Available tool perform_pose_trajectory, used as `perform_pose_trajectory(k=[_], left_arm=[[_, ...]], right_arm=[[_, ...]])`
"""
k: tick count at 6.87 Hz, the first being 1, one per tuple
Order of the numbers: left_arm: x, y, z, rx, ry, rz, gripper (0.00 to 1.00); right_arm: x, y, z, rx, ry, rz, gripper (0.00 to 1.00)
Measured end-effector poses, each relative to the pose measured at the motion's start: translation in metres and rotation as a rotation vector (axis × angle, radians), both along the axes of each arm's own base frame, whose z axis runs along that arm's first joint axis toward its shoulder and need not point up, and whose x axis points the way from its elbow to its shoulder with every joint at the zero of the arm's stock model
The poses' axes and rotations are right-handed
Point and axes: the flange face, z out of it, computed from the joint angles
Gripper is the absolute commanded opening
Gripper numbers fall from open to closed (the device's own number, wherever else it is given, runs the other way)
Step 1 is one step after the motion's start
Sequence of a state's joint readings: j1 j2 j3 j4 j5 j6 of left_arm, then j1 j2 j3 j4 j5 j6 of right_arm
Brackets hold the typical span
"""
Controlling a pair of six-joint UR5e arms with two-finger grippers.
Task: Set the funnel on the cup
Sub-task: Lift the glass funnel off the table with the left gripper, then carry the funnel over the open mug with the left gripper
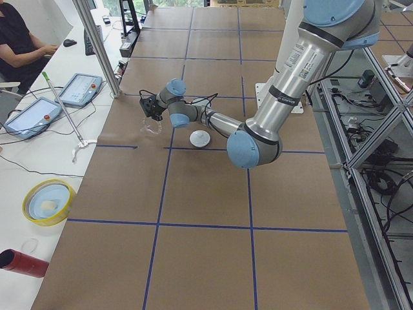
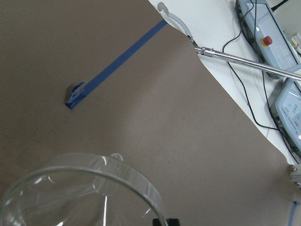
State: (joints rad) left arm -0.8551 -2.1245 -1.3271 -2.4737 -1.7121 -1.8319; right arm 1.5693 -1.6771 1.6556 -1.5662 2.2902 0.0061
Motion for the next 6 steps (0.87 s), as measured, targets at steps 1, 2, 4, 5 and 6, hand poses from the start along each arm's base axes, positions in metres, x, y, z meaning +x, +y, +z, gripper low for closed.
perform_pose_trajectory(k=[1, 2, 4, 5, 6], left_arm=[[-0.019, 0.007, -0.019, 0.010, 0.040, 0.043, 0.00], [-0.040, 0.023, -0.036, 0.007, 0.055, 0.099, 0.00], [-0.076, 0.062, -0.089, 0.000, -0.030, 0.197, 0.00], [-0.090, 0.079, -0.114, -0.001, -0.100, 0.235, 0.00], [-0.098, 0.092, -0.133, -0.007, -0.169, 0.271, 0.00]], right_arm=[[0.000, 0.000, 0.000, 0.000, 0.000, 0.000, 1.00], [0.000, 0.000, 0.000, 0.000, 0.000, 0.000, 1.00], [0.000, 0.000, 0.000, 0.000, 0.000, 0.000, 1.00], [0.000, 0.000, 0.000, 0.000, 0.000, 0.000, 1.00], [0.000, 0.000, 0.000, 0.000, 0.000, 0.000, 1.00]])
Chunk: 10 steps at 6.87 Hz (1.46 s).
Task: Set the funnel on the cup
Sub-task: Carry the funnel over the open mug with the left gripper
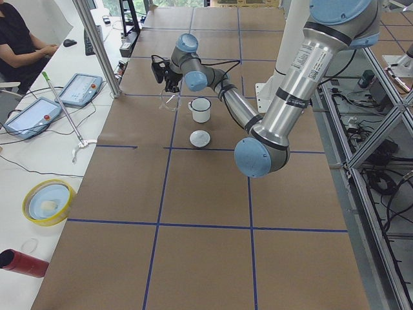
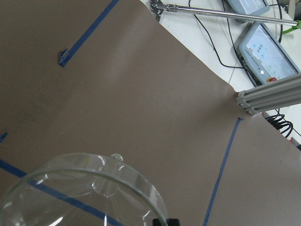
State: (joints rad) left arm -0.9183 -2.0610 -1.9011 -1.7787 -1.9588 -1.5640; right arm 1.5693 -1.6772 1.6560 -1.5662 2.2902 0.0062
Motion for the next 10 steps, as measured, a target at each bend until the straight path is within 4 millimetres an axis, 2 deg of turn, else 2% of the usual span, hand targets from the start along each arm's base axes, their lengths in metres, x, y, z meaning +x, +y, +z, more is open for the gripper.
perform_pose_trajectory(k=[1, 3, 4, 6, 7, 8, 10], left_arm=[[0.006, 0.009, -0.020, -0.005, -0.074, 0.056, 0.00], [0.054, 0.035, -0.058, -0.011, -0.204, 0.220, 0.00], [0.078, 0.052, -0.066, 0.000, -0.241, 0.298, 0.00], [0.126, 0.090, -0.078, 0.024, -0.260, 0.414, 0.00], [0.148, 0.099, -0.083, 0.027, -0.265, 0.450, 0.00], [0.166, 0.100, -0.084, 0.025, -0.279, 0.473, 0.00], [0.182, 0.098, -0.079, 0.029, -0.303, 0.502, 0.00]], right_arm=[[0.000, 0.000, 0.000, 0.001, 0.000, 0.000, 1.00], [0.000, 0.000, 0.000, 0.000, 0.000, 0.000, 1.00], [0.000, 0.000, 0.000, 0.000, 0.000, 0.000, 1.00], [0.000, 0.000, 0.000, 0.000, 0.000, 0.000, 1.00], [0.000, 0.000, 0.000, 0.001, 0.000, 0.000, 1.00], [0.000, 0.000, 0.000, 0.001, 0.000, 0.000, 1.00], [0.000, 0.000, 0.000, 0.000, 0.000, 0.000, 1.00]])
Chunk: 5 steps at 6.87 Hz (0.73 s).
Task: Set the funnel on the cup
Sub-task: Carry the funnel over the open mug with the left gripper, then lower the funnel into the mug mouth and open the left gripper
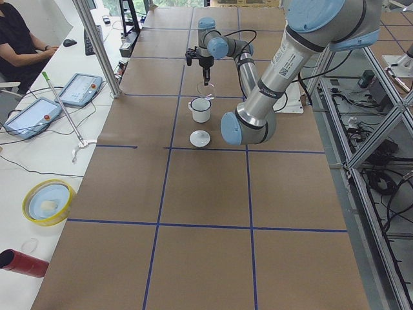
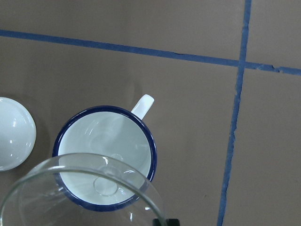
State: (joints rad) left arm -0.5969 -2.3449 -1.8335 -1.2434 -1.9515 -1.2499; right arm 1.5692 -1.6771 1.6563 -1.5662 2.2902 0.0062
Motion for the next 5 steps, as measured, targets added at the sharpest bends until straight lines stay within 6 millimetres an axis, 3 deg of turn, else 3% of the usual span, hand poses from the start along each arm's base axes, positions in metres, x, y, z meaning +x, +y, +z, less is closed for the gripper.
perform_pose_trajectory(k=[2, 3, 4, 5], left_arm=[[0.005, -0.002, 0.006, 0.009, -0.013, 0.018, 0.00], [0.006, -0.003, 0.009, 0.012, -0.017, 0.020, 0.45], [0.008, -0.006, 0.012, 0.021, -0.026, 0.011, 0.99], [0.010, -0.010, 0.016, 0.036, -0.033, -0.002, 1.00]], right_arm=[[0.000, 0.000, 0.000, 0.000, 0.000, 0.000, 1.00], [0.000, 0.000, 0.000, 0.001, 0.000, 0.000, 1.00], [0.000, 0.000, 0.000, 0.000, 0.000, 0.000, 1.00], [0.000, 0.000, 0.000, 0.000, 0.000, 0.000, 1.00]])
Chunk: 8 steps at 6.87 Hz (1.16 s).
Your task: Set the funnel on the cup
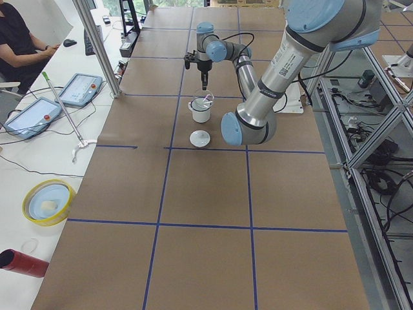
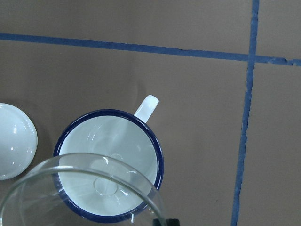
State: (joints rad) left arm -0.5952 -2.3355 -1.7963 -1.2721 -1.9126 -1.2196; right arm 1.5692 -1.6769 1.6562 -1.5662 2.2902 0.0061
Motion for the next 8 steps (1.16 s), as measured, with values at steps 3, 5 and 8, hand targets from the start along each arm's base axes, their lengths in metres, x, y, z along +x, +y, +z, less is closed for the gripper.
perform_pose_trajectory(k=[3, 5, 8], left_arm=[[-0.003, -0.001, 0.004, 0.022, 0.007, -0.013, 1.00], [-0.026, 0.008, 0.000, 0.066, 0.072, -0.022, 1.00], [-0.114, -0.020, 0.056, 0.231, 0.196, -0.050, 1.00]], right_arm=[[0.000, 0.001, 0.001, -0.001, 0.000, 0.000, 1.00], [0.000, 0.001, 0.001, -0.002, 0.000, 0.000, 1.00], [0.000, 0.001, 0.001, -0.001, 0.000, 0.000, 1.00]])
